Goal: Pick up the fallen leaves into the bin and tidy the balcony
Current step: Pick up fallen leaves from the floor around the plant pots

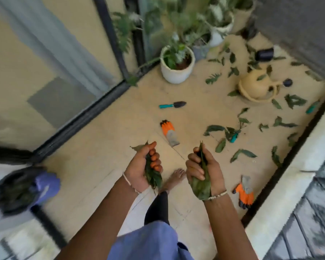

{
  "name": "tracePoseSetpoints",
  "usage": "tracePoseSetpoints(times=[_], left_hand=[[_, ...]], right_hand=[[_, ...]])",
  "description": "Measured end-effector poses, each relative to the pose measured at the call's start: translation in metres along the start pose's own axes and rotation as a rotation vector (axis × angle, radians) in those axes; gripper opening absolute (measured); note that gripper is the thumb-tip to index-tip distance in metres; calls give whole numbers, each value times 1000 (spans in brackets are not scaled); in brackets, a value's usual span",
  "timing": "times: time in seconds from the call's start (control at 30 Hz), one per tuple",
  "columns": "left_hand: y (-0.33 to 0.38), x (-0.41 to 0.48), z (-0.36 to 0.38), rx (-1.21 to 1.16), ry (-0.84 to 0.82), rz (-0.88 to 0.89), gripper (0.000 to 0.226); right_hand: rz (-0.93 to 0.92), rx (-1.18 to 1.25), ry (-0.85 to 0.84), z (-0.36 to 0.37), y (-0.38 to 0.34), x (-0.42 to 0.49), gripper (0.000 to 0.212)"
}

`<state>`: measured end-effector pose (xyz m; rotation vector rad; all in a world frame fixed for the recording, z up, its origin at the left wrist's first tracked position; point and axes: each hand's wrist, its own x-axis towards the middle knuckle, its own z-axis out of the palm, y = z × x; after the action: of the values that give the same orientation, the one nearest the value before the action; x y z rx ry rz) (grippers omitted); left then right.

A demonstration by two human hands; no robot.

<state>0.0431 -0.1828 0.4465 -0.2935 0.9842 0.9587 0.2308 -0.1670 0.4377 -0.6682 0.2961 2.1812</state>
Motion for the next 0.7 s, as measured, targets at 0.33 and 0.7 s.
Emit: tracePoseSetpoints(times=[0.33, 0.7], left_hand=[[38, -220, -87, -438, 74, 278, 42], [87, -349, -243, -812, 290, 581, 38]], right_hand=[[314, -325, -34, 158, 133, -32, 54], [560, -648, 159, 209, 352, 22, 19]])
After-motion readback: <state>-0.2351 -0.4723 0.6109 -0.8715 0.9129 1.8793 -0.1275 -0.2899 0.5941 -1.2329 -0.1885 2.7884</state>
